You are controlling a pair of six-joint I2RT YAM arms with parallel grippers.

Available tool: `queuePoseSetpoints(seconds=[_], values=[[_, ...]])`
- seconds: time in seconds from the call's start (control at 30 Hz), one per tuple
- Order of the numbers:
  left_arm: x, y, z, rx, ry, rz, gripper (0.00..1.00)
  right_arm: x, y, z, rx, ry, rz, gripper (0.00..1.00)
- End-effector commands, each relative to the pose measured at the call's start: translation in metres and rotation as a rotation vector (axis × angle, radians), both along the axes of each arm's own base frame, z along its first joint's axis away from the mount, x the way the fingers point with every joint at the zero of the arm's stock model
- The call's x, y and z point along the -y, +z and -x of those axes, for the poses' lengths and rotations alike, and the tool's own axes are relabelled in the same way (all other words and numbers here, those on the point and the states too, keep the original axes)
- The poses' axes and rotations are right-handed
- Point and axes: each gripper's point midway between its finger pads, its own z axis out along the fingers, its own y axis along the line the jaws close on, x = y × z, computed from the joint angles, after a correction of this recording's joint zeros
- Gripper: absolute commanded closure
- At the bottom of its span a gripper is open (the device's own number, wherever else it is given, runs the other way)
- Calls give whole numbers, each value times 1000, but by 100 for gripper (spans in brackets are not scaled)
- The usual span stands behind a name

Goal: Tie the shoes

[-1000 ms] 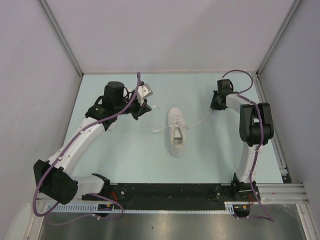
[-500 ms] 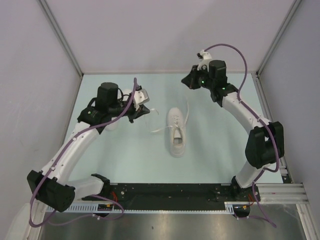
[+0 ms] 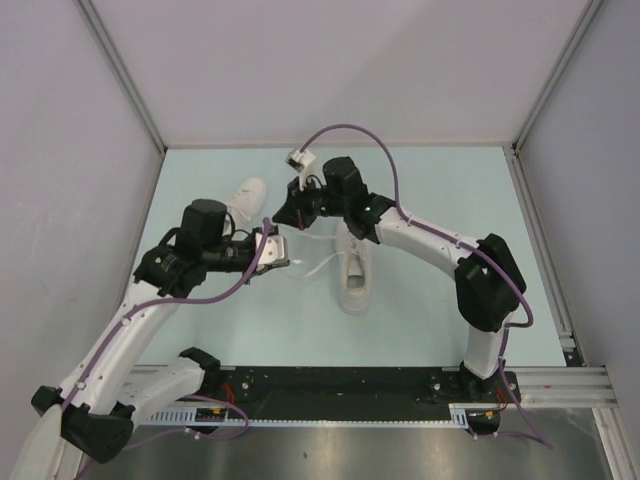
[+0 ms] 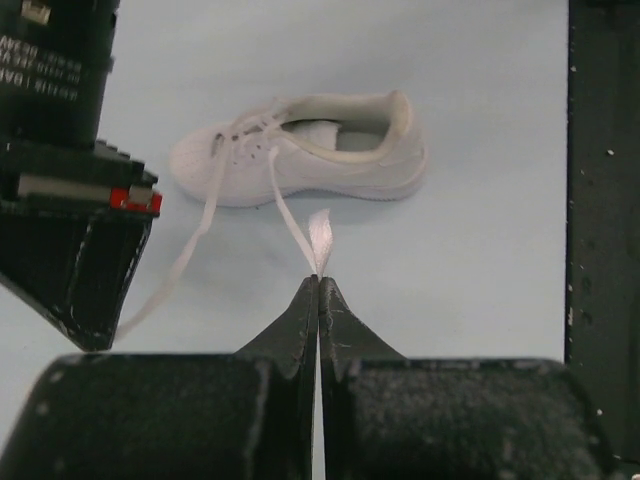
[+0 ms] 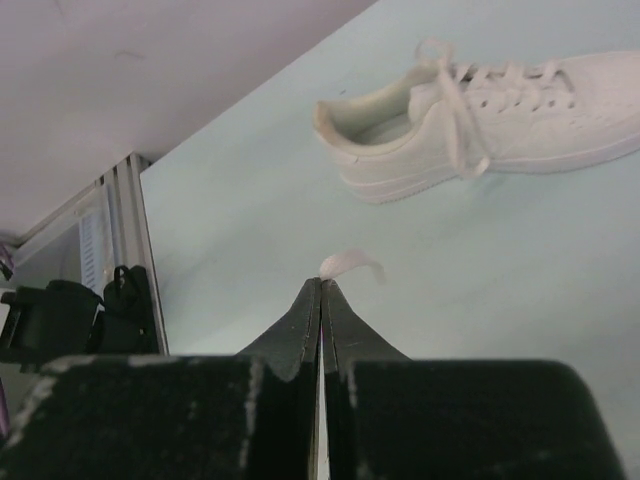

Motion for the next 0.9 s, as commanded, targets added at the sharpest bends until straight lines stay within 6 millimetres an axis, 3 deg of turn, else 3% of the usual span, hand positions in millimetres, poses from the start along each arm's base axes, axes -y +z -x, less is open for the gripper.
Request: queuePoseSetpoints(seconds=[0.0,0.23,0.4,0.43,0.53,0.6,0.67,0.73,0.8,0.87], values=[[-2,-13,33,6,-98,-11,100,-26,-4,16,47,94,-3,100],[-3,-27,55,-38,-121,-7,100,-36,-46,42,-48,226,77,100],[-2,-35,61,-59,-130,-7,100,-41,-57,50,-99,298,107,100],[-1,-35,62,-64,-130,-6,100,-42,-62,52,-129,321,121,91],[0,-34,63,-72,-136,-2,100,-36,-52,48,-164,350,116,61],[1,-34,62,-70,-140,1,100,-31,-46,39,-186,336,108,56],[3,-32,61,-63,-146,3,100,-20,-28,26,-203,306,76,43],[4,-31,59,-58,-151,4,100,-10,-14,17,-203,285,51,37],[8,-24,51,-58,-132,18,100,8,0,6,-172,242,45,37],[16,-11,32,-48,-73,60,100,24,8,-3,-119,211,55,36]])
